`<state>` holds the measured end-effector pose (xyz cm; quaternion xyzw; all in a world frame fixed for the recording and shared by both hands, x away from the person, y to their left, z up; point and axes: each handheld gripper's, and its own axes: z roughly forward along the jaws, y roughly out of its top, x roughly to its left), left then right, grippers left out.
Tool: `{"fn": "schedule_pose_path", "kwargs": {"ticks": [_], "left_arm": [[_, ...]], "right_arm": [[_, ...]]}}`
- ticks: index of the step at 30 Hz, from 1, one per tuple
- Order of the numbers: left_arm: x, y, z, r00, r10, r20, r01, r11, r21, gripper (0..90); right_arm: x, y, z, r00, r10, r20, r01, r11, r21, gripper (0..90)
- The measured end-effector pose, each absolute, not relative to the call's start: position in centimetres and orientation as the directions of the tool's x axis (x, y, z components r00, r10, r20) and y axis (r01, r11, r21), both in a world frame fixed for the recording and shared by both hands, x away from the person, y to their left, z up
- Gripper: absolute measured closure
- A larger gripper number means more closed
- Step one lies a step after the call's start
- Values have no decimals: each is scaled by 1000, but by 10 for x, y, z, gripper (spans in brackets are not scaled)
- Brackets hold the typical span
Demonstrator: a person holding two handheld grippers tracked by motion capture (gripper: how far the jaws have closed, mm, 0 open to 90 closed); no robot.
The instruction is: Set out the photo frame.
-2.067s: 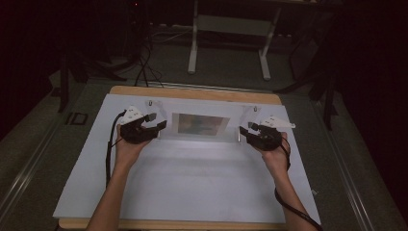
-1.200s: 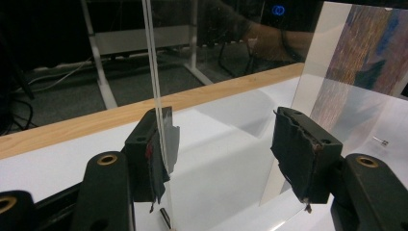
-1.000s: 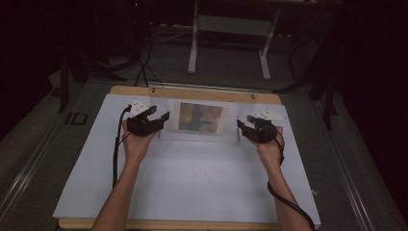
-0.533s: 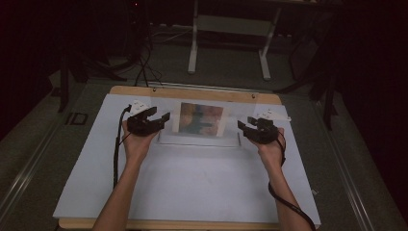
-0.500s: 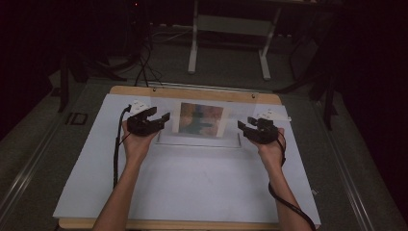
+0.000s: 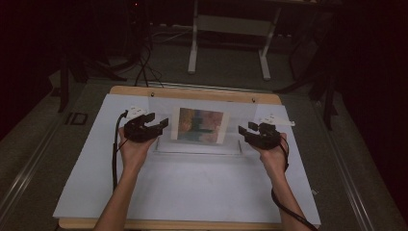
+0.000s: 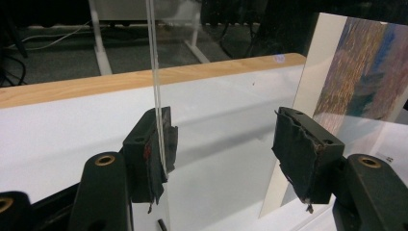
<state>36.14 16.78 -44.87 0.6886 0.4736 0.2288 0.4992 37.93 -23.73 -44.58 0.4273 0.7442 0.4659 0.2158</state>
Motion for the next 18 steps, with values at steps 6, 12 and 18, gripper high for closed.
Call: {"fn": "schedule_pose_path", "kwargs": {"ticks": [6, 12, 18], "left_arm": [[348, 167, -451, 447, 881, -156, 421, -53, 905, 387], [349, 171, -453, 467, 869, -166, 422, -54, 905, 387], [349, 172, -456, 473, 864, -171, 422, -52, 905, 386]], "right_arm": [[371, -239, -448, -556, 827, 79, 433, 208, 877, 505], [364, -239, -450, -553, 831, 67, 421, 210, 882, 516], [360, -241, -452, -563, 823, 71, 414, 207, 886, 533]]}}
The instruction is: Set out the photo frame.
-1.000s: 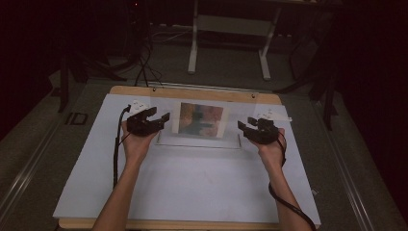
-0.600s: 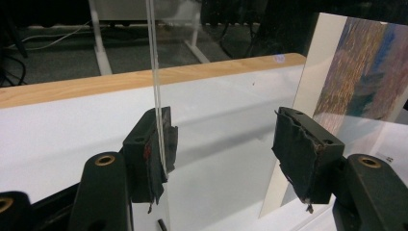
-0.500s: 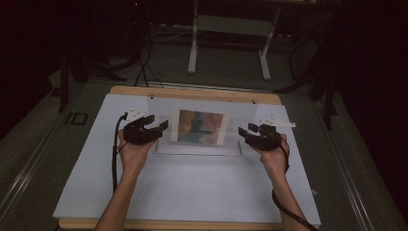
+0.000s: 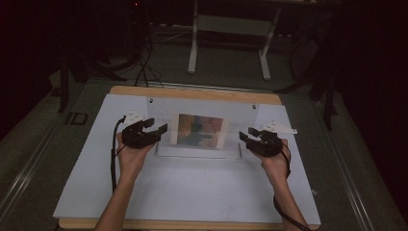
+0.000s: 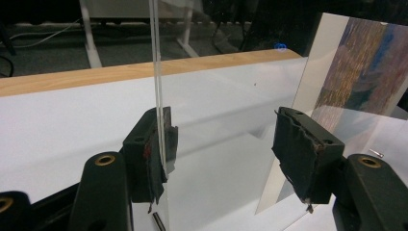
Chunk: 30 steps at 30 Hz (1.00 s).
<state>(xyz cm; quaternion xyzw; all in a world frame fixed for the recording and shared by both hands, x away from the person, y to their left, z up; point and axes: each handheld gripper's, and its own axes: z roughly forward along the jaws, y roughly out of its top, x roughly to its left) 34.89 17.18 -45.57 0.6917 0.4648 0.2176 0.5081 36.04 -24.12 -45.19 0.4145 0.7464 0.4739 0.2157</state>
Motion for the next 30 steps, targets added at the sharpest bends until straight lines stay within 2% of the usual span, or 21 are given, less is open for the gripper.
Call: {"fn": "schedule_pose_path", "kwargs": {"ticks": [19, 24, 30], "left_arm": [[345, 172, -457, 477, 861, -176, 414, -44, 909, 379], [341, 176, -456, 470, 866, -169, 392, -34, 919, 343], [333, 188, -454, 467, 865, -187, 381, -6, 925, 337]], "right_arm": [[360, -246, -456, -588, 805, 79, 398, 203, 895, 536], [359, -249, -460, -588, 804, 85, 409, 205, 889, 474], [355, -259, -463, -590, 803, 89, 416, 208, 885, 458]]}}
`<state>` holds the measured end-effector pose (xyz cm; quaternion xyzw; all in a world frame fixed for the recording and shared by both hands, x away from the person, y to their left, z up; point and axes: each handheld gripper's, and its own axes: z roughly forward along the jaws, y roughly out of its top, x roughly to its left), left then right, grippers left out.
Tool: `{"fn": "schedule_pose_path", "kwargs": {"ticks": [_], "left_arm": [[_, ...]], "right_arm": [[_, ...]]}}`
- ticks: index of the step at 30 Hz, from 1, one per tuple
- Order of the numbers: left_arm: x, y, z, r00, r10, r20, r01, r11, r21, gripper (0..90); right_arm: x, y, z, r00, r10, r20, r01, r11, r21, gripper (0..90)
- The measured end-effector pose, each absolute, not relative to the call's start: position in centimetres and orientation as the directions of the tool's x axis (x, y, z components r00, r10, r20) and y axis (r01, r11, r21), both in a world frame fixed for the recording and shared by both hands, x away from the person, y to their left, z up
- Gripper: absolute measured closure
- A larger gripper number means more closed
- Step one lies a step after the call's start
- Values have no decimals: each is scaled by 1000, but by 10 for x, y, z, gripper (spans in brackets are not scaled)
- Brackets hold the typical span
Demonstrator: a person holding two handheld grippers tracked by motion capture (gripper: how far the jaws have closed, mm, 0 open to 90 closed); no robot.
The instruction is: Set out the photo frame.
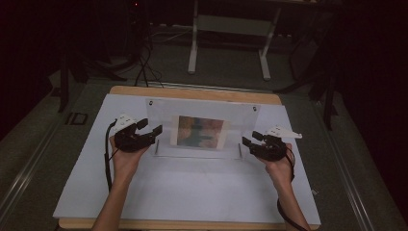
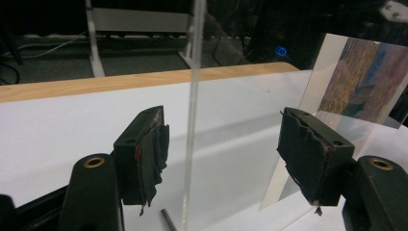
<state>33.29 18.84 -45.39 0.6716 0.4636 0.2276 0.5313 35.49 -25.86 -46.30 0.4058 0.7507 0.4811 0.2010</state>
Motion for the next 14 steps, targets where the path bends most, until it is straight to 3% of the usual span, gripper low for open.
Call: {"fn": "schedule_pose_path", "kwargs": {"ticks": [7, 14], "left_arm": [[320, 203, -452, 455, 875, -164, 379, -23, 925, 337], [309, 225, -464, 395, 898, -193, 417, 12, 909, 337]], "right_arm": [[347, -268, -458, -591, 804, 65, 408, 228, 884, 442], [347, -288, -466, -572, 819, 38, 461, 283, 841, 425]]}}
